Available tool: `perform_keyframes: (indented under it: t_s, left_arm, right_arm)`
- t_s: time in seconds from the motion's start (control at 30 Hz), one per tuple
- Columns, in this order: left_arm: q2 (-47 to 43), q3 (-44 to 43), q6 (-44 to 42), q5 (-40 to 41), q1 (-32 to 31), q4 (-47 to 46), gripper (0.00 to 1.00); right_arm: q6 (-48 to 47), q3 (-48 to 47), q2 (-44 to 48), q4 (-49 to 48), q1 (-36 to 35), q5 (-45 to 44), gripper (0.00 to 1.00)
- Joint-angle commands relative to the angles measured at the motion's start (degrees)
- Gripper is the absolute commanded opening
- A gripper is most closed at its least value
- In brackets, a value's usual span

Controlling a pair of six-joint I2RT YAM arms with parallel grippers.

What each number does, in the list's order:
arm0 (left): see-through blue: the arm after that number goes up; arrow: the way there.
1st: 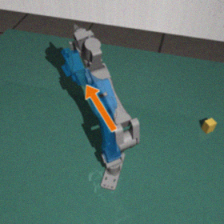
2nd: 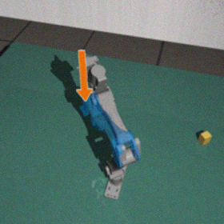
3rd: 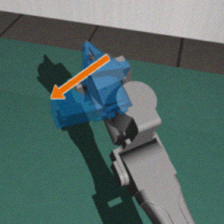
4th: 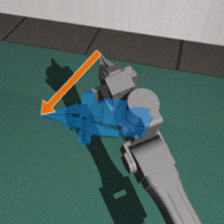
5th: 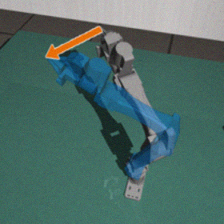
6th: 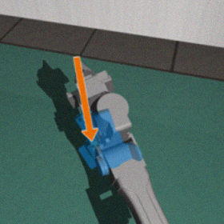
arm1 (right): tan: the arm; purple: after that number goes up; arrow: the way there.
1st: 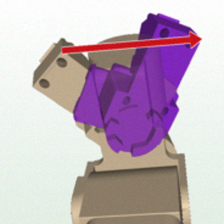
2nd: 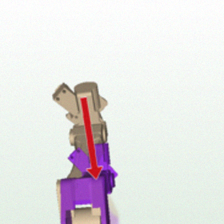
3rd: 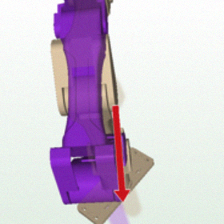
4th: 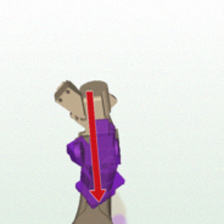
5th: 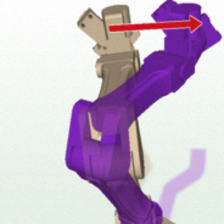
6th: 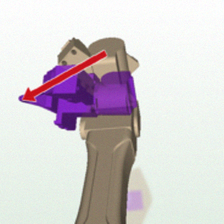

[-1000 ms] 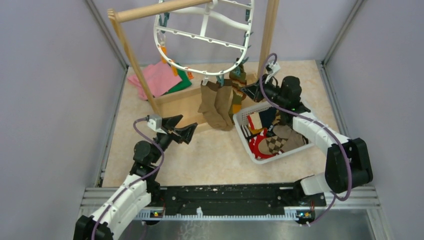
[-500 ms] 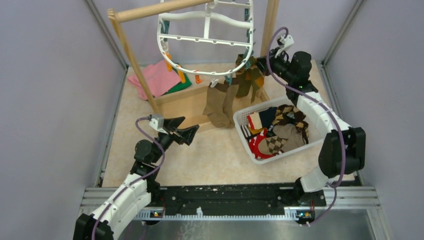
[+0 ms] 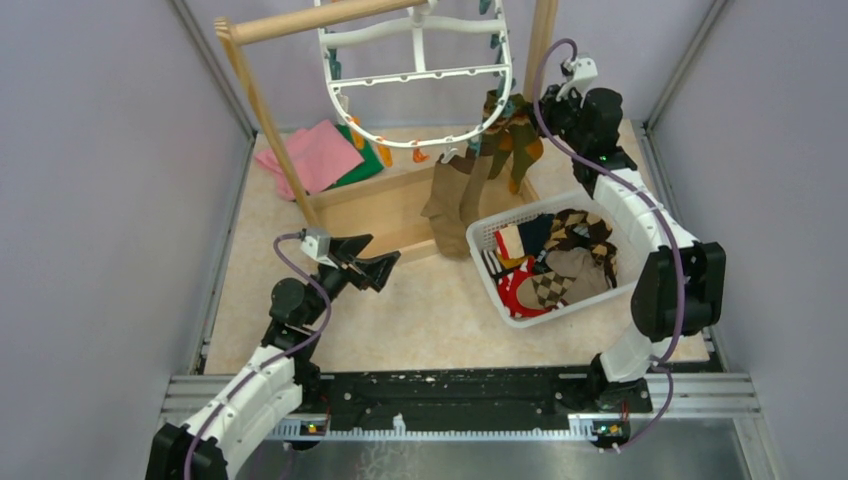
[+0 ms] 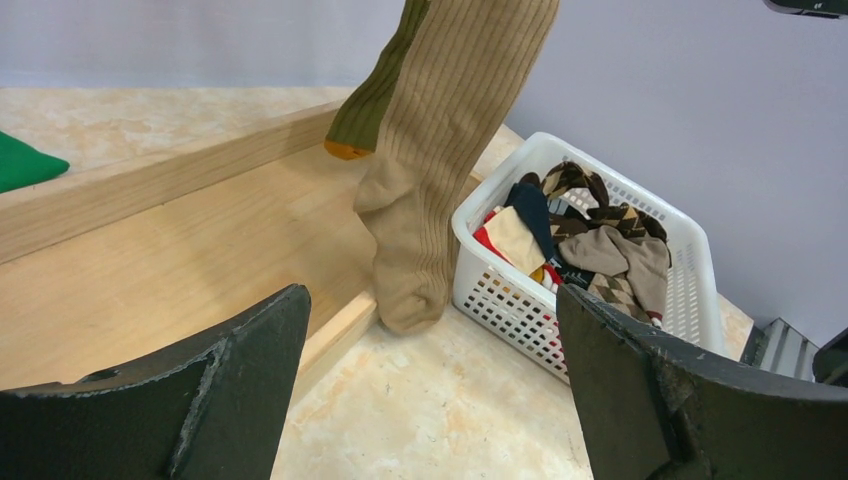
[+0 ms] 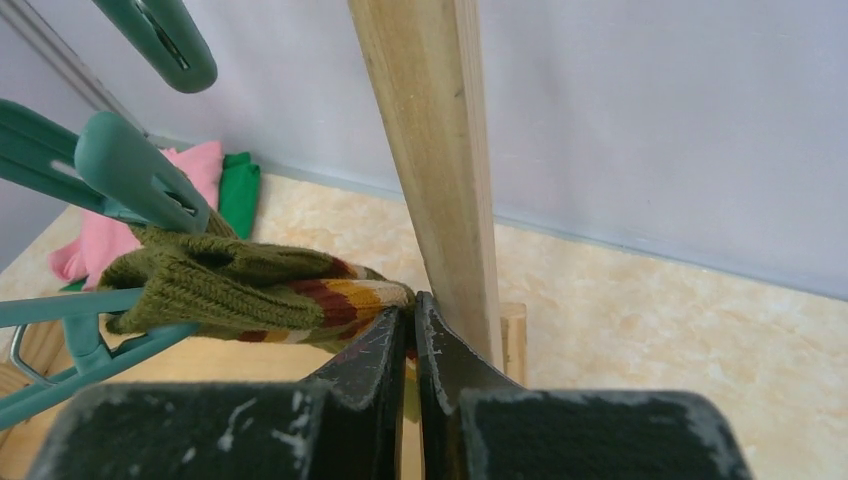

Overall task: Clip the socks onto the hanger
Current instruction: Rotate the hanger at the clothesline.

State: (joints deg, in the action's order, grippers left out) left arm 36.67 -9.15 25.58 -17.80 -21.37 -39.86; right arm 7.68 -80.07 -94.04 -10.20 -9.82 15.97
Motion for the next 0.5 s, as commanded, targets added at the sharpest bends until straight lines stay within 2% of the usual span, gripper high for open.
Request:
perform_keyframes:
  t_s: [0.0,0.07,0.13,0.37,0.47]
  left_arm:
    - [0.3,-0.3,0.6,-1.7,0.0,-3.2,0.98]
    - [0.7,-0.1,0.5,-2.2,0.1,-4.8,0.98]
    - [1.7,0.1,-0.3,-2.8,0.1,-7.7,0.98]
    - [9.6,1.7,-5.0,-6.3,0.0,-25.2,0.98]
    - [11.7,0.3,-5.7,-7.9,0.0,-28.8,0.98]
  right_arm:
    - [0.5,-1.9,0.2,-1.1,0.9,-2.4,0.04]
    - [0.7,-0.6,0.9,-1.7,1.1,1.1,0.07]
    - [0.2,0.9,2.2,-1.5,1.1,6.7,0.15]
    - [-2.4,12.0,13.3,-3.2,1.2,17.8,0.51]
    - [-4.5,16.0,19.1,-1.5,1.4,20.9,0.63]
